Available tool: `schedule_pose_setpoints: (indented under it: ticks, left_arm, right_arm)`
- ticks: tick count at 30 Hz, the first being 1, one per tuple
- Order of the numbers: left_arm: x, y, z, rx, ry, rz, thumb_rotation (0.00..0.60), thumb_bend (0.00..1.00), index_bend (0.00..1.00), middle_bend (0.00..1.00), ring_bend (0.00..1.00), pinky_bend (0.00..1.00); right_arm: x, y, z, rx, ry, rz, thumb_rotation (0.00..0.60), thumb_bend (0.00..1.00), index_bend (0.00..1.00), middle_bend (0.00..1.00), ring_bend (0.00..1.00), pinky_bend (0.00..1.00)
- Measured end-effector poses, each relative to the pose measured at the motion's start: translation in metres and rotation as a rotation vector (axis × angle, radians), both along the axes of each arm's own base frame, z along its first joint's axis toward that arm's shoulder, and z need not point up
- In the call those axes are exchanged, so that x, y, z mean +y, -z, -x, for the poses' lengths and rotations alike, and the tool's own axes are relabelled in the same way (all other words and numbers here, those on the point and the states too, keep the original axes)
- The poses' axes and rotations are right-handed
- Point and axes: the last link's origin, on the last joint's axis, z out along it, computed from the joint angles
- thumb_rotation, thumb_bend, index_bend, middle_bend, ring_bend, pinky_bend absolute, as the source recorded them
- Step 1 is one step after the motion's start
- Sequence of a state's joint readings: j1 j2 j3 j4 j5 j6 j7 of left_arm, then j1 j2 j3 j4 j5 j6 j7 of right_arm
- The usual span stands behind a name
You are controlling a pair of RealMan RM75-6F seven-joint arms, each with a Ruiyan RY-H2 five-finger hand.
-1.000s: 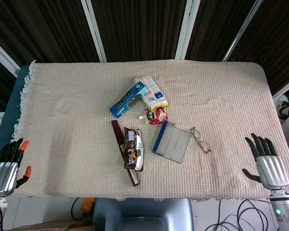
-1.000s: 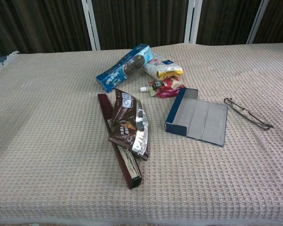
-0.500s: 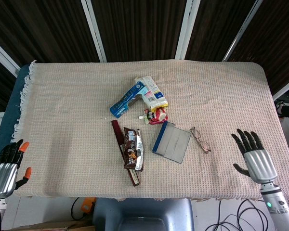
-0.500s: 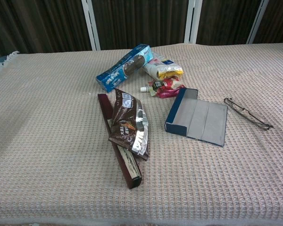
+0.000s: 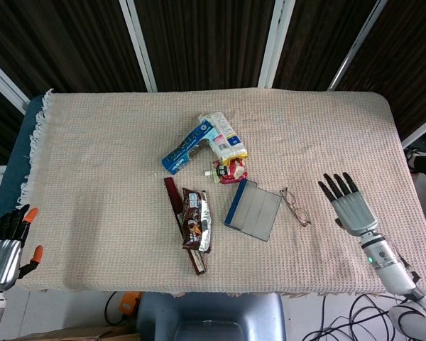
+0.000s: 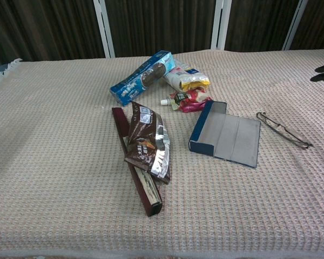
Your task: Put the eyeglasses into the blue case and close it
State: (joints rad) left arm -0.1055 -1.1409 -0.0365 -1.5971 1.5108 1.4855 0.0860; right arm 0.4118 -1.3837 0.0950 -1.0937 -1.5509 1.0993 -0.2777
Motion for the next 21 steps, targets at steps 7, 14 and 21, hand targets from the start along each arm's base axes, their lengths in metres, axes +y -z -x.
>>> schedule_pose_setpoints:
  ticks: [7,14,21]
  left_arm:
    - [0.000,-0.001,0.001,0.000,-0.006,-0.006,0.600,0.41,0.00,0.00,0.00,0.08]
    - [0.001,-0.001,0.001,-0.001,-0.009,-0.008,0.600,0.41,0.00,0.00,0.00,0.08]
    - [0.001,0.001,0.000,0.010,-0.007,-0.001,0.600,0.41,0.00,0.00,0.00,0.08]
  right_arm:
    - [-0.006,0.029,-0.003,-0.007,-0.033,-0.024,0.600,0.30,0.21,0.00,0.00,0.00]
    - [-0.005,0.054,-0.009,-0.028,-0.062,-0.052,0.600,0.30,0.23,0.00,0.00,0.00]
    - [-0.005,0.067,-0.017,-0.060,-0.081,-0.071,0.600,0.35,0.28,0.00,0.00,0.00]
